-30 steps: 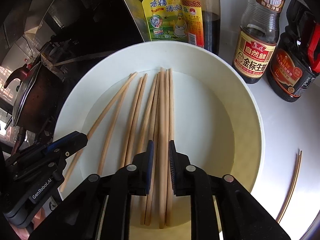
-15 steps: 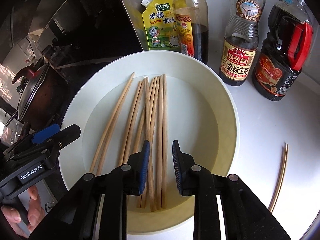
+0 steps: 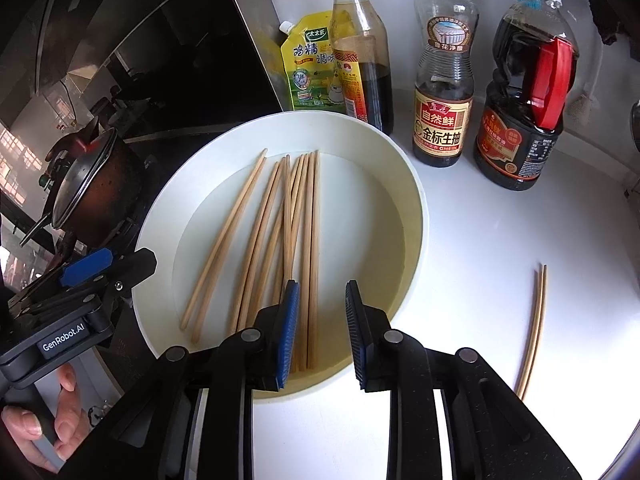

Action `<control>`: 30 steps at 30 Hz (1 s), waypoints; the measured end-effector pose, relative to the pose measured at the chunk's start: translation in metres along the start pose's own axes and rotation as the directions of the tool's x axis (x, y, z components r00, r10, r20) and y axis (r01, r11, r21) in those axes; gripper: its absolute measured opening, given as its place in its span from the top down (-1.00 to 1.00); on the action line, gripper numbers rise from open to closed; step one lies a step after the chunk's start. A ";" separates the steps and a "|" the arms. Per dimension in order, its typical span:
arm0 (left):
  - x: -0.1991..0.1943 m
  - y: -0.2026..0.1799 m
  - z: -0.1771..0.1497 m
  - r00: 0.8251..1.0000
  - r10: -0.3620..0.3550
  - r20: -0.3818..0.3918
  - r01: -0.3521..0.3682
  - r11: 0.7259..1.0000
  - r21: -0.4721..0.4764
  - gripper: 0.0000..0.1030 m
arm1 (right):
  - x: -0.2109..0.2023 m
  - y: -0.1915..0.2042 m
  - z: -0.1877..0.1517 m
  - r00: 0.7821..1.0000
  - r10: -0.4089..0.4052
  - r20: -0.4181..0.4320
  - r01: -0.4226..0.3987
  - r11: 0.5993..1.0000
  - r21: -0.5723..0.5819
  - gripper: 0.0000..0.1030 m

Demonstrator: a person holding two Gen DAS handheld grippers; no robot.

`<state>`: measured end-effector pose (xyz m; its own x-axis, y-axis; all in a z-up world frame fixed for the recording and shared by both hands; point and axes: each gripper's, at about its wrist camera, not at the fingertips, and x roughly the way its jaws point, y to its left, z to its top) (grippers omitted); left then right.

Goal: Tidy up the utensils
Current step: 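Lift both open tools out of the basin toward the last chopsticks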

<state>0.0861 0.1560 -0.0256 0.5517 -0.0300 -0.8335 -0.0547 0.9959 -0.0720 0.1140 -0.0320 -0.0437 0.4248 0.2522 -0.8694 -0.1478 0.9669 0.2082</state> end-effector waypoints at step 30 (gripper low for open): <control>-0.029 -0.106 -0.064 0.995 -0.091 -0.033 0.094 0.991 0.094 -0.83 | -0.080 -0.113 -0.094 0.990 -0.106 0.089 0.091 0.982 0.163 -0.09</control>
<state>0.0228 0.0454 -0.0288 0.5268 -0.1231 -0.8410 0.0759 0.9923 -0.0977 0.0128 -0.1647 -0.0401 0.5162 0.1505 -0.8431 0.0393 0.9793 0.1988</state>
